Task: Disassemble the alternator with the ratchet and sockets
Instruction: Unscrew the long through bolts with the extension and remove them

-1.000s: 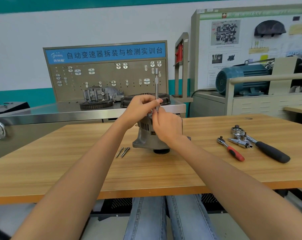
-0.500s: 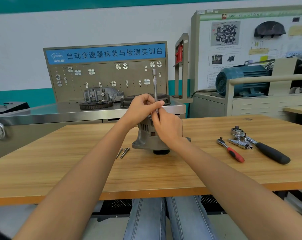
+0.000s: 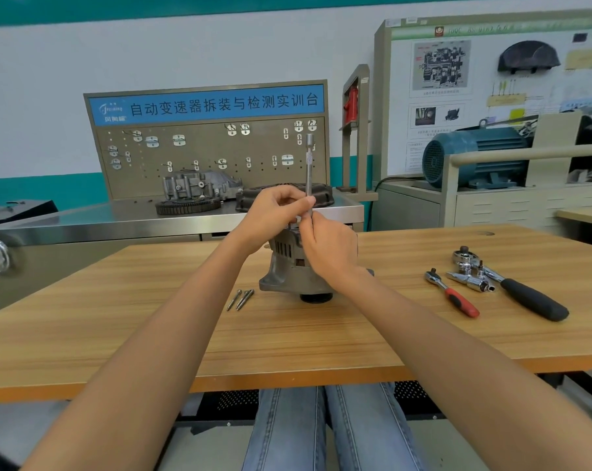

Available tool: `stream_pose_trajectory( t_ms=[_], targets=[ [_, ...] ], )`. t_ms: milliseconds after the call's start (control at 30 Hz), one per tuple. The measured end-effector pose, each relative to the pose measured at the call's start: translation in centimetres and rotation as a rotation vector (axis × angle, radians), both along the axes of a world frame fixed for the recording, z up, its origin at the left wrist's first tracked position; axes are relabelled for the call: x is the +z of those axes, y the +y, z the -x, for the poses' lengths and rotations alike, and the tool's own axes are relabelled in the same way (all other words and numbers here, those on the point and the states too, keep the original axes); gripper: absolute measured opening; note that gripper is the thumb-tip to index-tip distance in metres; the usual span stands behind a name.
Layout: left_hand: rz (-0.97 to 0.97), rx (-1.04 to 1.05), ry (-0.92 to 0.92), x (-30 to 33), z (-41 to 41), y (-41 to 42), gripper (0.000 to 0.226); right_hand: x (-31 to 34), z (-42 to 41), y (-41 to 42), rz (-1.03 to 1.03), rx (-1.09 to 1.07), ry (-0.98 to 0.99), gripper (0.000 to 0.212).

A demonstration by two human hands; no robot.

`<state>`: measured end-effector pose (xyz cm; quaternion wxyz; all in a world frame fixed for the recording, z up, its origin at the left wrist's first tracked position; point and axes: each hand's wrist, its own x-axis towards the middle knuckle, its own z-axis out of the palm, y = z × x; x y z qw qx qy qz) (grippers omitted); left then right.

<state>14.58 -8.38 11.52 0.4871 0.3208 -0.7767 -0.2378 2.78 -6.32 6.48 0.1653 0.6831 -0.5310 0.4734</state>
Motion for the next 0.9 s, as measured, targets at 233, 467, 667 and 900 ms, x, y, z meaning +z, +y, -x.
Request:
stream_pose_trajectory(
  t_ms=[233, 467, 667, 900],
  targets=[
    [0.002, 0.043, 0.068, -0.20, 0.42, -0.14, 0.021, -0.19, 0.01, -0.15, -0.015, -0.043, 0.025, 0.038],
    [0.014, 0.024, 0.036, -0.10, 0.47, 0.15, 0.016, -0.12, 0.26, -0.09, -0.019, -0.055, 0.083, 0.041],
    [-0.008, -0.025, 0.040, 0.14, 0.06, 0.65, 0.019, -0.07, -0.03, -0.09, -0.009, -0.084, 0.087, 0.042],
    [-0.020, 0.011, 0.054, 0.12, 0.00, 0.52, 0.015, 0.00, -0.01, -0.02, -0.035, -0.062, 0.072, 0.040]
  ],
)
